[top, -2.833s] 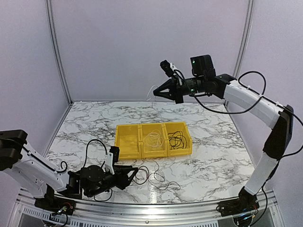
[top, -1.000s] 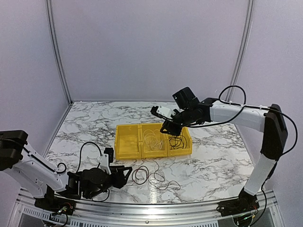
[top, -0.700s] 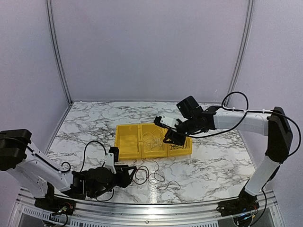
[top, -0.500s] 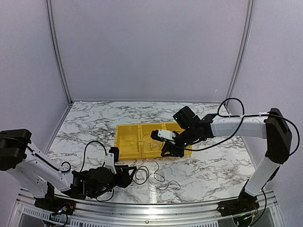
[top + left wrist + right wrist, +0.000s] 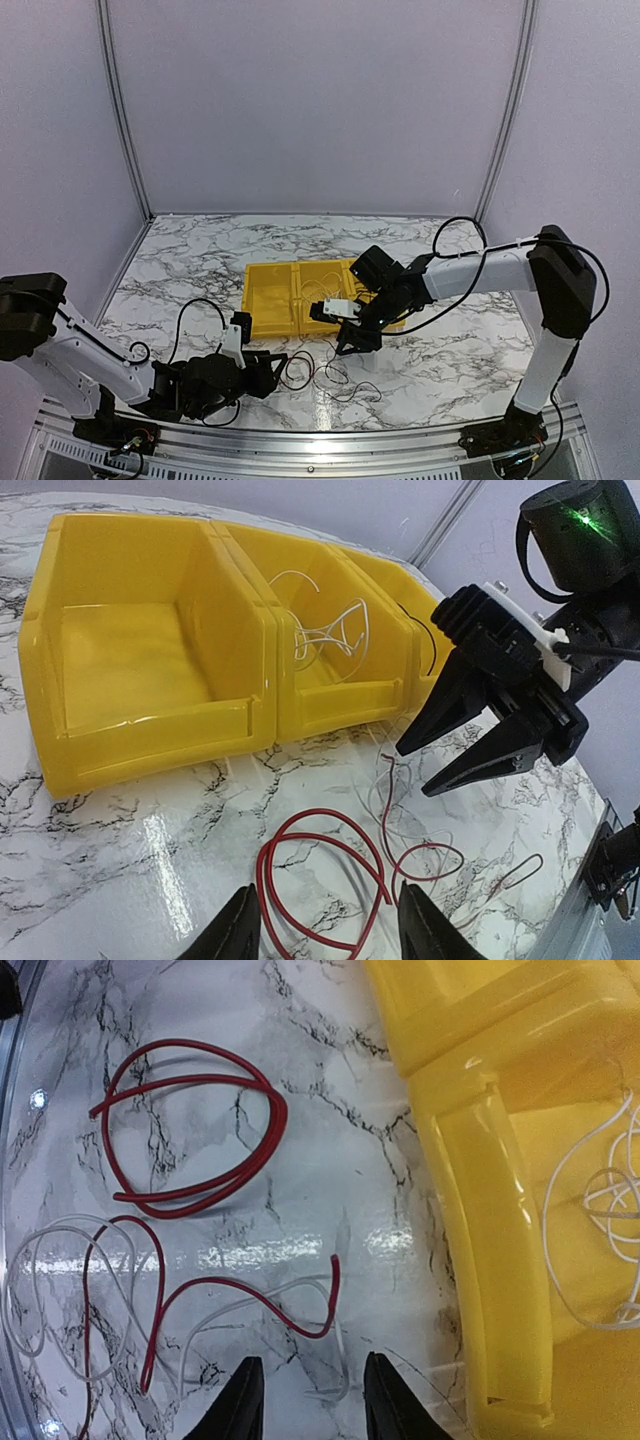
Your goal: Untangle the cables
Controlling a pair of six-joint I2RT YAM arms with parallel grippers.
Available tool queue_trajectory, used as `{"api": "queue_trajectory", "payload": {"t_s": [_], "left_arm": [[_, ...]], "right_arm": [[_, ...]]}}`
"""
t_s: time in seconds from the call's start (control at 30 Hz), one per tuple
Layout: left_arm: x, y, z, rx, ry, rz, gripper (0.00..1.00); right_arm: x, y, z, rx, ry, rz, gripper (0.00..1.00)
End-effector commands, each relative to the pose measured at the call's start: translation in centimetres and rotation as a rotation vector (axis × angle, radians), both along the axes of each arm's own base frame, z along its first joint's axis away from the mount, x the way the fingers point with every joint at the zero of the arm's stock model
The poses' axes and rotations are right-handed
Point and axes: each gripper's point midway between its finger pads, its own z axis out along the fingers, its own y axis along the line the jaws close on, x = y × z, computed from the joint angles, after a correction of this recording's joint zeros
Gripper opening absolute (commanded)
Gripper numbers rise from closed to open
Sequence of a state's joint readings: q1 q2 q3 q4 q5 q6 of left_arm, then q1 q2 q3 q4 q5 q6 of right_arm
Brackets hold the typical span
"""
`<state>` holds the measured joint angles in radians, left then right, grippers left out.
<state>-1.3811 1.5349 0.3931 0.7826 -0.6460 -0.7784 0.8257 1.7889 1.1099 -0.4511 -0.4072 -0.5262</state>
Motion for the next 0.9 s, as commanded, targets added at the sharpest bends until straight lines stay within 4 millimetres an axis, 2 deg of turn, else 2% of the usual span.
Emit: {"api": "queue_trajectory", "payload": {"t_s": [0.0, 0.13, 0.3, 0.5, 0.63, 0.87], "left_arm": [[0.2, -0.1, 0.1, 0.008, -0.006, 0.014, 0.49], [0.2, -0.1, 0.1, 0.010, -0.007, 0.014, 0.49], [0.2, -0.2, 0.3, 0.010, -0.013, 0.014, 0.49], [0.5, -1.0, 0.9, 0.012, -0.030, 0.013, 0.54], [0.8, -2.1, 1.3, 0.013, -0.043, 0.006, 0.58], [1.7, -4.3, 0.4, 0.041, -0.030, -0.026, 0.59]], "right_arm": [[0.9, 0.7, 0.2, -0.013, -0.035, 0.005, 0.34], [1.0, 0.6, -0.3, -0.028, -0.035, 0.004, 0.26], [1.0, 0.7, -0.6, -0.033, -0.032, 0.008, 0.21], [0.9, 0.7, -0.6, -0.040, -0.019, 0.018, 0.00], [1.0, 1.0, 1.7, -0.011, -0.038, 0.020, 0.00], [0.2, 1.8, 9.3, 0.104, -0.057, 0.055, 0.00]]}}
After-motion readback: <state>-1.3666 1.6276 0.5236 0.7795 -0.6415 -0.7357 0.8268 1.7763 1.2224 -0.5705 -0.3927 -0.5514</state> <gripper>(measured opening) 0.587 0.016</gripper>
